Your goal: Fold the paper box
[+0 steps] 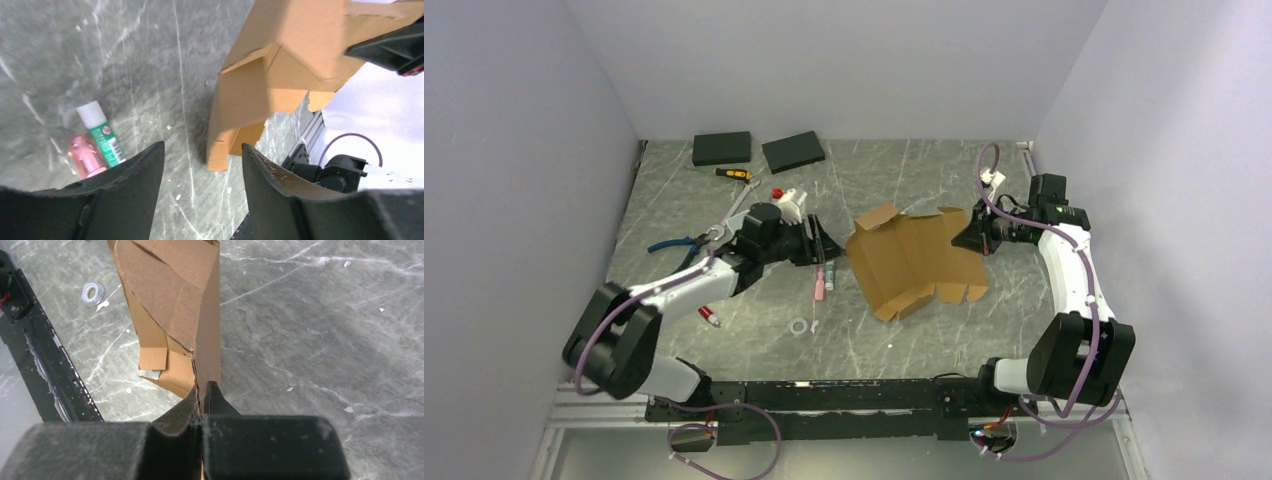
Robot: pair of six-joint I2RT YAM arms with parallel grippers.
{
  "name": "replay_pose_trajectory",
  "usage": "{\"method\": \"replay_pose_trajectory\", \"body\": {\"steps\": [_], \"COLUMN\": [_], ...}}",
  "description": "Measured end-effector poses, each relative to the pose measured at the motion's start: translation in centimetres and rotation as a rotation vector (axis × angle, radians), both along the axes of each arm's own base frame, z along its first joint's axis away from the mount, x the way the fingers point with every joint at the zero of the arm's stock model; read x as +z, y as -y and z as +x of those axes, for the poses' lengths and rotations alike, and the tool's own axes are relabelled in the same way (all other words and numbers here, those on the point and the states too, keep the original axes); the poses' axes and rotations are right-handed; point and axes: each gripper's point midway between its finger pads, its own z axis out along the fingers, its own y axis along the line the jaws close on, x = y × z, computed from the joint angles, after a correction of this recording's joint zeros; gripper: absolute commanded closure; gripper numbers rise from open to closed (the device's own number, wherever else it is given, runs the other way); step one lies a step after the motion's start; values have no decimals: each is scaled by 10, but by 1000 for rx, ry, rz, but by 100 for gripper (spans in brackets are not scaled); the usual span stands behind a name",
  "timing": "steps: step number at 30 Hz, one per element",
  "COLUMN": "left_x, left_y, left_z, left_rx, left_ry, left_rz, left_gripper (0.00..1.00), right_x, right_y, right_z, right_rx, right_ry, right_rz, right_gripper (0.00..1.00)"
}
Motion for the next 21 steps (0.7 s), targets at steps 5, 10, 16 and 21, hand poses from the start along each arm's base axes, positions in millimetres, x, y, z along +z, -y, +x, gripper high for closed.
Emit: {"method": "replay_pose_trajectory", "body": {"steps": [5,10,16,21], "left_x": [51,105,136,124], "left_y": [-27,-21,49,114], "left_z": [-1,0,-3,5], "left_rx": [3,-124,-409,-596], "left_ry": [220,513,867,1032], "left_rz": [37,68,161,250], "left_gripper": [18,16,16,22], "right_x": [3,7,7,8], "right_y": [3,2,2,1], "right_z": [0,-1,-1,-2], "right_rx": [-7,1,11,18], "right_ry": [29,56,66,73], "right_rz": [-24,-33,-39,-36], "right_gripper": [100,100,100,100]}}
